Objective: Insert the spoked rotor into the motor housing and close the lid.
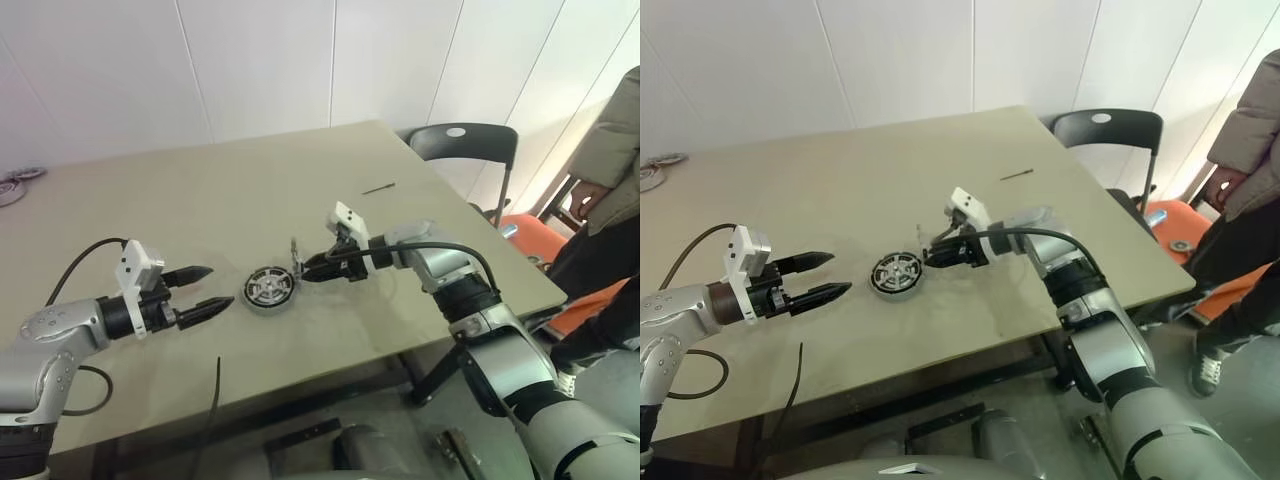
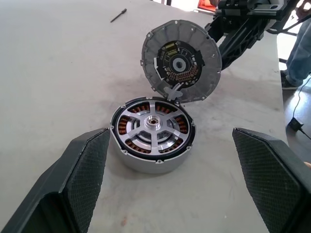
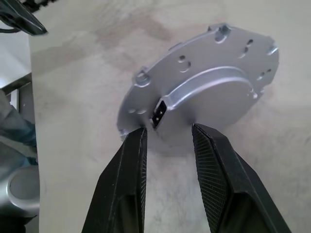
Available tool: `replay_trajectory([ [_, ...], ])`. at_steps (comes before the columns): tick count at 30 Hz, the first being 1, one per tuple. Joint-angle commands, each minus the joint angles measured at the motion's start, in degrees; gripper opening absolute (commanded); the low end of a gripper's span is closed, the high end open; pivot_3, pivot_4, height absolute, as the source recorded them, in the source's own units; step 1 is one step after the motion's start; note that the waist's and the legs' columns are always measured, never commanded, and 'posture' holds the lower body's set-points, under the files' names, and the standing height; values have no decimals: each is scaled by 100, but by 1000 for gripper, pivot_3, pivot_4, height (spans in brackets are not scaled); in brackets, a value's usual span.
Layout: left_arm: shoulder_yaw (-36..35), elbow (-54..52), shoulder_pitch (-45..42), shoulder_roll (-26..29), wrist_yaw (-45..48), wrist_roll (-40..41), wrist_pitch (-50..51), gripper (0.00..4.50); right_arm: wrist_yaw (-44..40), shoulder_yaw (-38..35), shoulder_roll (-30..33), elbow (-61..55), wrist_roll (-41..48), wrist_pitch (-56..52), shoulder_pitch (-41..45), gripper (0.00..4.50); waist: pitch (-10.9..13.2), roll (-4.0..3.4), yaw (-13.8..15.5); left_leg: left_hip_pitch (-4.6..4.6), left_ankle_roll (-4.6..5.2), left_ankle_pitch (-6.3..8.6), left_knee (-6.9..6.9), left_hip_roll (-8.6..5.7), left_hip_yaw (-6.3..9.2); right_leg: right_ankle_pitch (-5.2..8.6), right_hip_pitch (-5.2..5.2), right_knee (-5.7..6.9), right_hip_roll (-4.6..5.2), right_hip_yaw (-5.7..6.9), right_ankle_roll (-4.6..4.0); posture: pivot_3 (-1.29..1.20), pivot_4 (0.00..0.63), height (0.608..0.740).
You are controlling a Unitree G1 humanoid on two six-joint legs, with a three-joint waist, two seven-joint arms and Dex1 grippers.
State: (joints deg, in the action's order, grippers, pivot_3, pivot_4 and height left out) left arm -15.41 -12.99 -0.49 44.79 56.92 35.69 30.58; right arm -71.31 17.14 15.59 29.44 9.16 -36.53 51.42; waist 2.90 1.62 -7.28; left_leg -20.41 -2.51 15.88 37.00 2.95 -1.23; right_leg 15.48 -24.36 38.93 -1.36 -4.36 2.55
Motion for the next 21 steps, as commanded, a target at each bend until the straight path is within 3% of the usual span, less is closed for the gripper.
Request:
replay_trajectory([
  [1, -140, -145, -63, 17, -39, 54, -58, 4325, -64, 108, -137, 51, -45, 239, 264, 1550, 0, 0, 0, 0, 0, 0, -1, 0, 1, 0, 0, 0, 0, 0, 0, 0, 0, 740],
  [21, -275, -347, 166, -8, -191, 125, -14, 4325, 42, 615, -1062, 1604, -789, 1301, 747, 1550, -1, 2, -1, -3, 0, 0, -1, 0, 3, -1, 0, 0, 2, 0, 0, 0, 0, 740],
])
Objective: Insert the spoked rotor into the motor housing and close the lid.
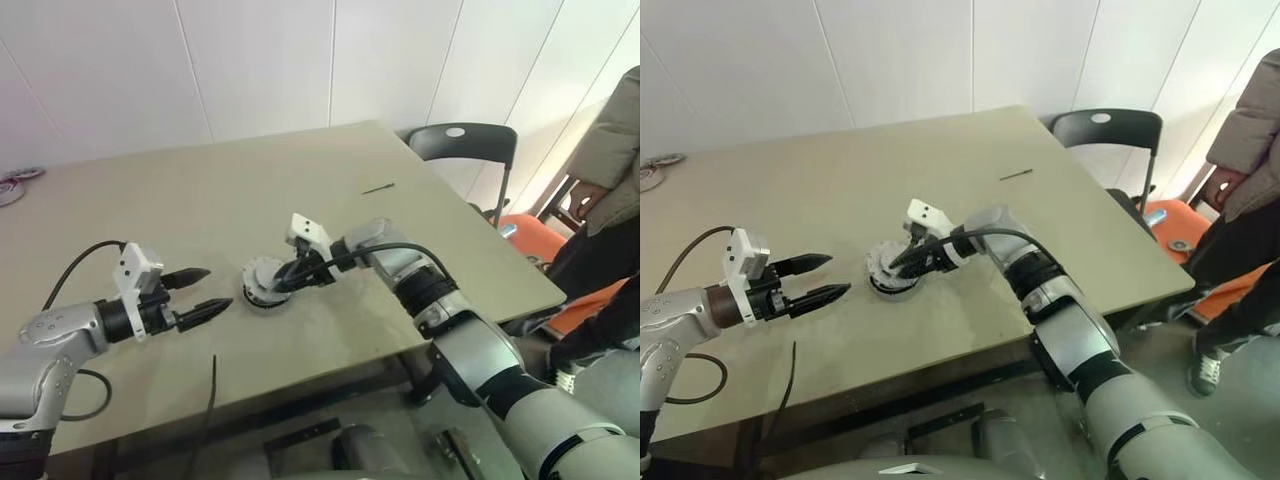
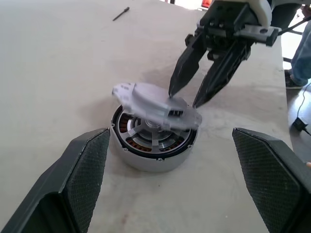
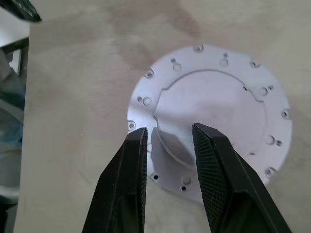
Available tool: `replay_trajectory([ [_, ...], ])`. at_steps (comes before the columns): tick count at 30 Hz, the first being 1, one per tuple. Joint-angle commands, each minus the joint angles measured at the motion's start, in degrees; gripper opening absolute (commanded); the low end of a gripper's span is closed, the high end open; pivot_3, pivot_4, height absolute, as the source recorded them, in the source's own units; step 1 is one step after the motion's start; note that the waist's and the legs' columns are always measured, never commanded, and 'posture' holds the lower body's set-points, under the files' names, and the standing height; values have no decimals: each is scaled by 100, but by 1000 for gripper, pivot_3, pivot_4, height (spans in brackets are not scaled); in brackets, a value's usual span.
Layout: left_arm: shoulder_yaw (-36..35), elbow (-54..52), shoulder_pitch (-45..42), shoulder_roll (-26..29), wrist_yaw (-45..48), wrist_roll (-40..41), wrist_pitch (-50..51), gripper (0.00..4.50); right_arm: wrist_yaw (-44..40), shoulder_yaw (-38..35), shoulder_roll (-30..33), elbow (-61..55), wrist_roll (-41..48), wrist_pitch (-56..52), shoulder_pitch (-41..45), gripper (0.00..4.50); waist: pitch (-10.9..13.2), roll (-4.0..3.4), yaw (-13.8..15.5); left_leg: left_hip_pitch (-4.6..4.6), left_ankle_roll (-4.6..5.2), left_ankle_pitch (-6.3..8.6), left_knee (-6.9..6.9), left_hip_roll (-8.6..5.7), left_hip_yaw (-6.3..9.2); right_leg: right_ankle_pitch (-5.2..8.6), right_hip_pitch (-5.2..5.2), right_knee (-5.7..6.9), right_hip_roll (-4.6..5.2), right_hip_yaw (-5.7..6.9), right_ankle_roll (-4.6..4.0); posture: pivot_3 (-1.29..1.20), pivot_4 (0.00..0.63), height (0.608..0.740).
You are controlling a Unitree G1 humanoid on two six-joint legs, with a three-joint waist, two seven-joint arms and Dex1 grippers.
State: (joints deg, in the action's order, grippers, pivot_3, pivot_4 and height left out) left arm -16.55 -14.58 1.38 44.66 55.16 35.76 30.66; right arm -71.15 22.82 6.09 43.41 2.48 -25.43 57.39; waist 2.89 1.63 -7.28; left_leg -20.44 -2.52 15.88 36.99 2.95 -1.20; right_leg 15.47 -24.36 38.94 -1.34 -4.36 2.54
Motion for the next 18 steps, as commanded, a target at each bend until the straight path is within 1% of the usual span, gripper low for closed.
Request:
replay_trajectory([
  [1, -169, -200, -9, 2, -22, 123, -17, 4325, 45, 64, -158, 318, -169, 236, 150, 1550, 0, 0, 0, 0, 0, 0, 0, 0, -1, 0, 0, 0, 1, 0, 0, 0, 0, 740],
  [8, -189, -262, 51, -11, -55, 152, 13, 4325, 204, 26, -372, 996, -384, 522, 172, 1550, -3, 4, -4, 6, 0, 0, 2, -1, -1, 0, 4, 1, 2, 0, -1, 0, 0, 740],
  [18, -194, -255, 86, 3, -67, 177, -12, 4325, 167, -12, -391, 1138, -481, 689, 173, 1550, -3, 3, -3, 8, 0, 0, 4, -1, 0, 0, 8, 3, 2, -2, -1, 0, 0, 740],
])
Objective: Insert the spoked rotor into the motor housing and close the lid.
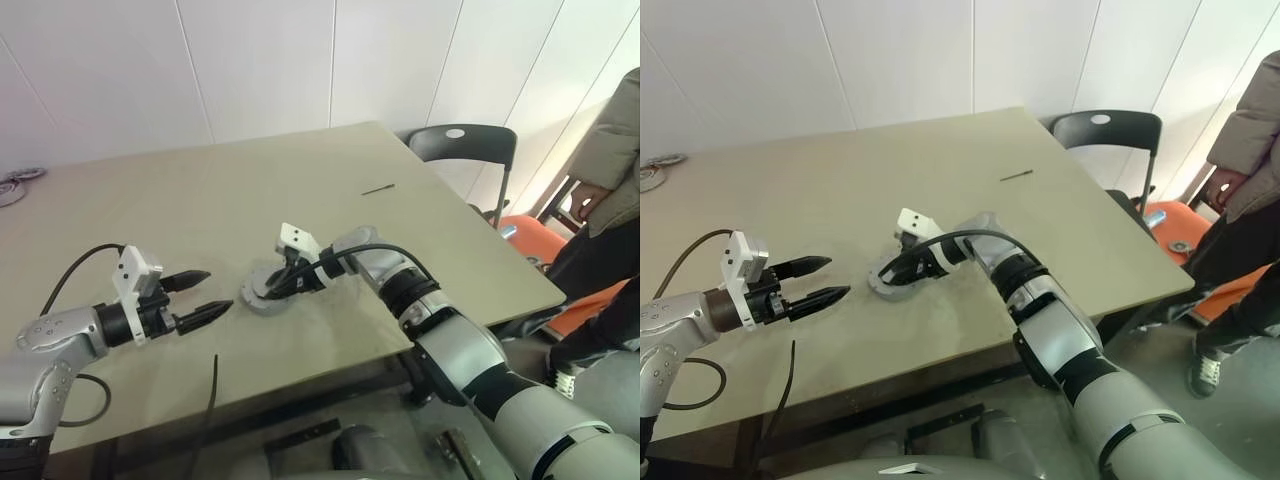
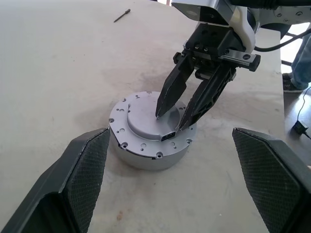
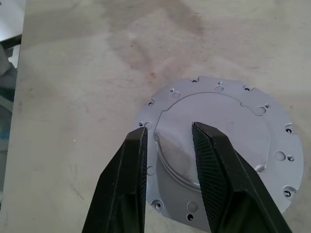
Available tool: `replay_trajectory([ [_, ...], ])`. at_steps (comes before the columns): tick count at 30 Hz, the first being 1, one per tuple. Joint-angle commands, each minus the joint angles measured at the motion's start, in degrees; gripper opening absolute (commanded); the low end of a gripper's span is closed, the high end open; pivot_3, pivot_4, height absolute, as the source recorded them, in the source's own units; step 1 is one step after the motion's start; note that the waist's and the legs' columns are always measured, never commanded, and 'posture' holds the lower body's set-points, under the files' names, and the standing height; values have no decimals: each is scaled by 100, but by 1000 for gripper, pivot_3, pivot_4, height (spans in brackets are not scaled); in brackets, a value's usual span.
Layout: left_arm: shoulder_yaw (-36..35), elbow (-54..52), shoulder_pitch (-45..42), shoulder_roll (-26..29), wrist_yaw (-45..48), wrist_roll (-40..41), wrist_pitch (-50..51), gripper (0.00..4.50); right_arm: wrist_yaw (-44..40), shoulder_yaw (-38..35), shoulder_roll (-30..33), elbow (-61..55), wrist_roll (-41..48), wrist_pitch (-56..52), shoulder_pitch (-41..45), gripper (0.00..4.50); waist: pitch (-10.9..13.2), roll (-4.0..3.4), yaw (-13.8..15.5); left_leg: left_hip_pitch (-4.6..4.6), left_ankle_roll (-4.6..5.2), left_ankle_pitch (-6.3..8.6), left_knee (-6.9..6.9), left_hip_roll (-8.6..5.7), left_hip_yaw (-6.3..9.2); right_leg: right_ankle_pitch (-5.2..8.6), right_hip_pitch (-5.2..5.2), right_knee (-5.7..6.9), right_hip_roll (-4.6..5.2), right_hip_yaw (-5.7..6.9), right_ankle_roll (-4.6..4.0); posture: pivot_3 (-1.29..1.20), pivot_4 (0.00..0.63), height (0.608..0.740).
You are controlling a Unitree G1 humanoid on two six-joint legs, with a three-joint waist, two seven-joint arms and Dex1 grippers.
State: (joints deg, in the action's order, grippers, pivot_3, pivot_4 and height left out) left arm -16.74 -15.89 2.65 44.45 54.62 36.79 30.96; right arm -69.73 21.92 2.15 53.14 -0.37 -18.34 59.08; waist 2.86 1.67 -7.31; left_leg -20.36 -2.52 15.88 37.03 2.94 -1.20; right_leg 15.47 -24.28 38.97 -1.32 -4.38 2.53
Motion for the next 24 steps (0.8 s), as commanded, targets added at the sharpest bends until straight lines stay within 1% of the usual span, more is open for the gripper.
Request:
replay_trajectory([
  [1, -173, -119, -47, 23, -13, 74, -46, 4325, 1, 77, 7, 137, -198, 8, -8, 1550, 0, 0, 0, 0, 0, 0, 0, 0, 0, 0, 0, 0, 0, 0, 0, 0, 0, 740],
  [4, -164, -93, -72, 18, -8, 67, -63, 4325, -51, -176, -24, -52, 27, 67, 22, 1550, 0, 0, 1, 0, 0, 0, 0, 0, 0, 0, 0, 0, 0, 0, 0, 0, 0, 740],
  [7, -157, -66, -88, 12, -5, 51, -88, 4325, -337, -377, 8, -490, 281, 107, 57, 1550, 1, -2, 2, -5, 0, 0, 0, 0, 1, 0, -3, 0, 0, 0, 0, 0, 0, 740],
  [16, -174, -87, -32, 35, 64, 48, -150, 4325, -675, -451, 199, -1015, 423, 130, 5, 1550, 2, -2, 4, -8, 0, 0, -2, 0, 2, -1, -6, 0, 0, 0, 2, 0, 0, 740],
  [19, -178, -107, 36, 62, 127, 47, -148, 4325, -577, -436, 217, -1017, 377, 243, -42, 1550, 2, -2, 0, -7, 0, 0, -2, 0, 2, -1, -6, 0, 0, 0, 1, 0, 0, 740],
  [21, -196, -111, 74, 87, 162, 45, -147, 4325, -385, -426, 239, -923, 267, 560, -96, 1550, 2, -2, -2, -7, 0, 0, -3, 0, 2, -1, -6, 0, 0, 0, 1, 0, 0, 740],
  [24, -236, -126, 111, 135, 210, 58, -132, 4325, 20, -378, 290, -685, 42, 1317, -254, 1550, 2, -2, 6, -8, 0, 0, -3, 0, 2, 0, -7, -1, 1, 0, 1, 0, 0, 740],
])
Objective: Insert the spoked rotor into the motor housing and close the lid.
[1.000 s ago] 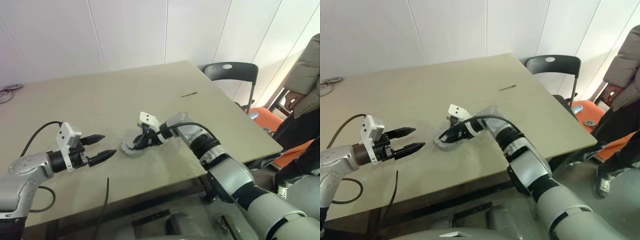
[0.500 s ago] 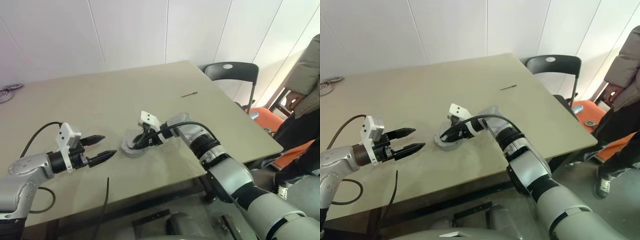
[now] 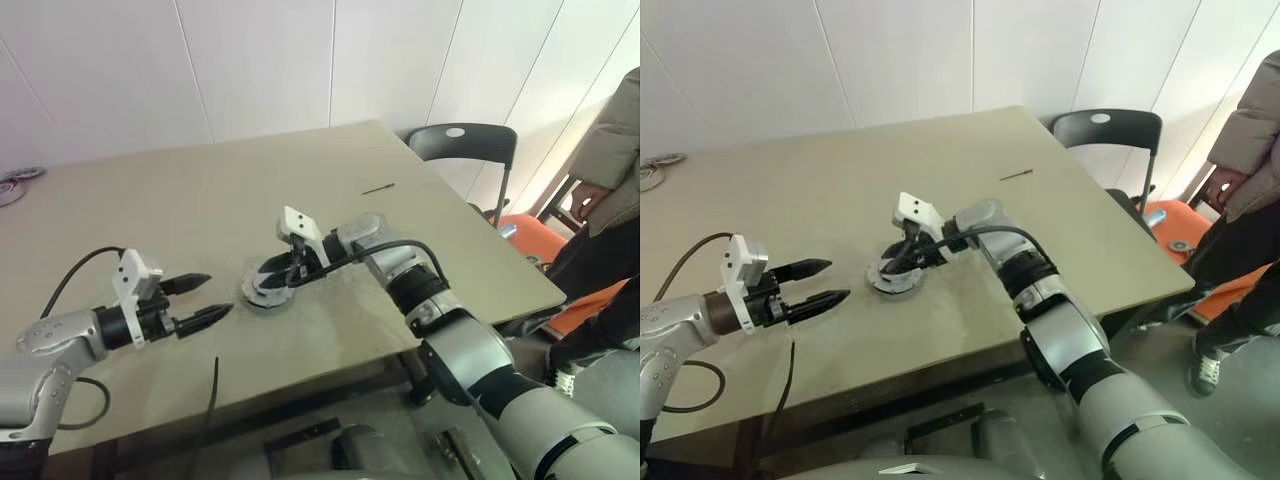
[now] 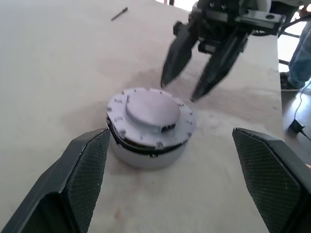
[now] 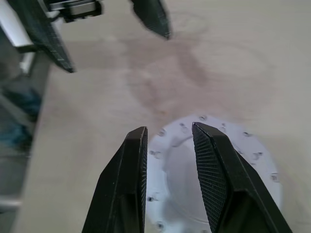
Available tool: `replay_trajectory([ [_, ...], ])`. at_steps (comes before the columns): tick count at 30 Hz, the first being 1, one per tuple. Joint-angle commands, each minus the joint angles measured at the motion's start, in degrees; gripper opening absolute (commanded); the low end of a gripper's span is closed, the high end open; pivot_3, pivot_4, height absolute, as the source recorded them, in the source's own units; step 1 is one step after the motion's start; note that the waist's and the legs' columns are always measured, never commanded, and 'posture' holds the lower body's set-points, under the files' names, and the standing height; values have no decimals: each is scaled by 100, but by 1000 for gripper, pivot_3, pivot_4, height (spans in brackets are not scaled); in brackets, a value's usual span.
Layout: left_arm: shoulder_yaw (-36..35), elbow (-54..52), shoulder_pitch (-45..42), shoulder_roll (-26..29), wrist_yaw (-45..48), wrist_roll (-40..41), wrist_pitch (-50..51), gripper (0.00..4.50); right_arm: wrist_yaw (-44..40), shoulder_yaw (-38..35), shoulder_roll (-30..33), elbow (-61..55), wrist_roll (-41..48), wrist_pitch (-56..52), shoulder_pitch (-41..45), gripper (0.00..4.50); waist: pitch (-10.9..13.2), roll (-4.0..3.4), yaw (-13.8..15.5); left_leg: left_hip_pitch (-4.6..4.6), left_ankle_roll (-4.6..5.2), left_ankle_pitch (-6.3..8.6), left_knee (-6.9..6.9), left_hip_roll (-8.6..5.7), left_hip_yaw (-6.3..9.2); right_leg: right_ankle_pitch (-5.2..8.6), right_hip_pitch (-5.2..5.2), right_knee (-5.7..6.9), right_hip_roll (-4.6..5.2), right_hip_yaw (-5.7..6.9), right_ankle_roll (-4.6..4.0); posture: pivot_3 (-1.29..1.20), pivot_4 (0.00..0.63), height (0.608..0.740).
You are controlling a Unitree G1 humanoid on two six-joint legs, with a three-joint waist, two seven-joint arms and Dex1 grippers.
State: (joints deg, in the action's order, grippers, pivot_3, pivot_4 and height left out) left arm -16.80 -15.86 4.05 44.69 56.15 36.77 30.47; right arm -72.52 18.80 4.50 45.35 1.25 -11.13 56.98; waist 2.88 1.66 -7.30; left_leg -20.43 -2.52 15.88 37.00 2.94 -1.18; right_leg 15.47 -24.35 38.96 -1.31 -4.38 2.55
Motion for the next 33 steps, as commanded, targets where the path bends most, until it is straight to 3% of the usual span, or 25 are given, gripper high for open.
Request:
replay_trajectory([
  [1, -239, -145, -3, 139, 88, 65, -67, 4325, 505, -106, 40, 168, -165, 1053, -134, 1550, 0, 0, 5, 0, 0, 0, 0, 0, 0, 0, 0, 0, 1, 0, -1, 0, 0, 740],
  [4, -279, -212, 99, 200, 157, 86, -25, 4325, 1120, -94, 48, 427, -413, 2335, -344, 1550, 0, 0, -6, 0, 0, 0, 2, -1, -3, 1, 0, 0, 2, -3, -1, 0, 0, 740],
  [8, -370, -308, 257, 293, 251, 133, 25, 4325, 1149, -64, 75, 659, -490, 2654, -435, 1550, 2, -1, -18, 1, 0, 0, 0, 0, -6, 1, 0, -1, 2, -8, -2, 0, 0, 740],
  [14, -484, -398, 416, 395, 345, 166, 76, 4325, 205, -235, 131, 169, 29, 1703, -489, 1550, 2, -2, 3, 4, 0, 0, -1, 1, -3, 1, 0, 0, 2, -8, -4, 0, 0, 740],
  [20, -417, -348, 308, 349, 295, 144, 59, 4325, 255, -335, 102, -176, 119, 1366, -473, 1550, 2, -2, 2, 4, 0, 0, 2, 1, -4, 2, 3, 0, 4, -7, -4, 0, 0, 740],
  [24, -402, -339, 283, 334, 282, 139, 51, 4325, 409, -325, 132, -197, 45, 1616, -489, 2383, 3, -2, 2, 4, 0, 0, 0, 0, -3, 1, 2, 0, 4, -7, -3, 0, 0, 740],
  [30, -421, -333, 289, 340, 284, 143, 47, 4325, 572, -157, 123, -157, -150, 1518, -568, 4435, 2, -2, 0, 4, 0, 0, 1, 0, -4, 1, 2, 0, 3, -7, -4, 0, 0, 740],
  [33, -406, -340, 290, 337, 279, 140, 52, 4325, 663, -190, 39, -314, -84, 1270, -713, 4475, 2, -2, 1, 4, 0, 0, 0, 0, -4, 1, 2, 0, 4, -7, -4, 0, 0, 740],
])
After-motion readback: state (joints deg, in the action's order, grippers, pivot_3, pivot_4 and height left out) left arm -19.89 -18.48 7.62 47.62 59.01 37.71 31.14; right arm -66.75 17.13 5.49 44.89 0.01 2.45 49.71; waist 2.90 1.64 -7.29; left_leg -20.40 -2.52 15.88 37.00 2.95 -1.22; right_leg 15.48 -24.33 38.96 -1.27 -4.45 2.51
